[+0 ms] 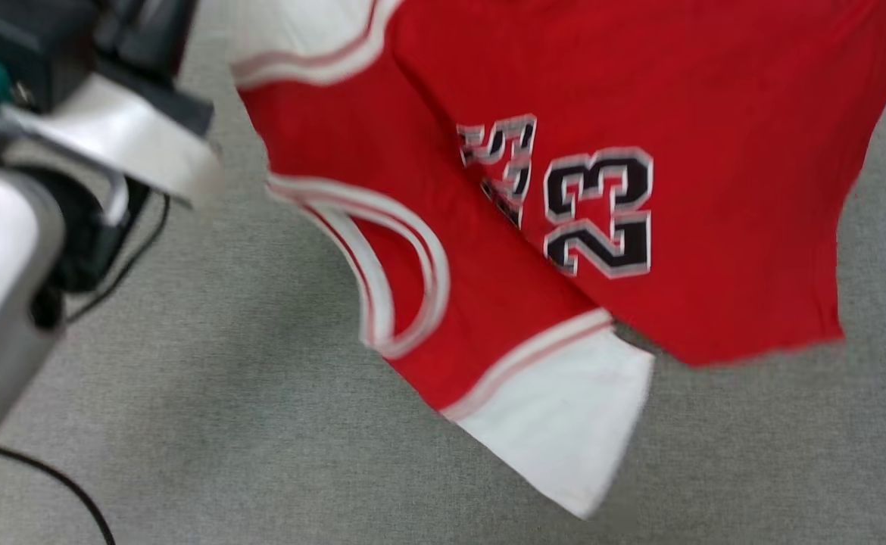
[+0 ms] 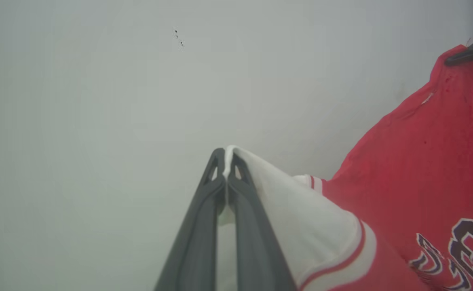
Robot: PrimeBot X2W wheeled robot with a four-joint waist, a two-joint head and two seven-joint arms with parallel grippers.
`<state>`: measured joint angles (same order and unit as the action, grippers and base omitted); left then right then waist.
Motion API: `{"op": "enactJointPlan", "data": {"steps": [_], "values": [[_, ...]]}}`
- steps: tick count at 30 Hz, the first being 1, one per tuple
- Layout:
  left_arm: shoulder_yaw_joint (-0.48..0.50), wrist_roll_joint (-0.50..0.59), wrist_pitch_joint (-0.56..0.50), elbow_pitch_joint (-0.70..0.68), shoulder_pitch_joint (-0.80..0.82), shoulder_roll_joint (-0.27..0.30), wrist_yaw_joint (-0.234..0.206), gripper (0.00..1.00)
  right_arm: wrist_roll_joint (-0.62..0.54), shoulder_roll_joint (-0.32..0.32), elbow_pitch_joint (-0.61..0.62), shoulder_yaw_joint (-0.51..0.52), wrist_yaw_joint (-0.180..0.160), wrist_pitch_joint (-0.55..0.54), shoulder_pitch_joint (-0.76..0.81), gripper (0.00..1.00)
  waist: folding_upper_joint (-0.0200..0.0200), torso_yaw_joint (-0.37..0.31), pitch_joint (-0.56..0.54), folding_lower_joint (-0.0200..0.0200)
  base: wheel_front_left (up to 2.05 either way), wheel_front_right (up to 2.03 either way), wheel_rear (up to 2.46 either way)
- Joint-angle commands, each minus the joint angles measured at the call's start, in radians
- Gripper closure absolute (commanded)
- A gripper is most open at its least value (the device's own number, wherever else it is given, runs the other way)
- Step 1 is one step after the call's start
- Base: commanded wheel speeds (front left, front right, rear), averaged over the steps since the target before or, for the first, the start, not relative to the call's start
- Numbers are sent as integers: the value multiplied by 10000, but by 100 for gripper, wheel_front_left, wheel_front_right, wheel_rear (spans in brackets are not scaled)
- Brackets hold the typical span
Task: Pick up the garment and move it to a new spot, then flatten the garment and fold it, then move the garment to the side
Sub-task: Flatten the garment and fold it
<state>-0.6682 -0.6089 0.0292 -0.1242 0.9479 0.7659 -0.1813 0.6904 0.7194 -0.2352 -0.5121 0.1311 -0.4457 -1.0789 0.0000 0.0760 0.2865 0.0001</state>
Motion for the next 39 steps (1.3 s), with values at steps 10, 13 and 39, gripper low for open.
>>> {"op": "enactJointPlan", "data": {"steps": [10,13,39], "values": [[327,193,-236,2307,4003,-1131,1235,100,-1471,-882,-1040,367,-5,593,-2903,100,0,-298,1158,-1,0,0,0],[439,233,-262,3174,5172,-1448,1579,100,-1810,-1107,-1491,215,-5,596,-3937,100,0,-350,1558,-1,0,0,0],[51,641,1720,8663,9473,-2949,2996,100,-2257,-3017,-6225,-1012,-7,2305,-8219,100,0,-274,3218,-1,0,0,0]]}}
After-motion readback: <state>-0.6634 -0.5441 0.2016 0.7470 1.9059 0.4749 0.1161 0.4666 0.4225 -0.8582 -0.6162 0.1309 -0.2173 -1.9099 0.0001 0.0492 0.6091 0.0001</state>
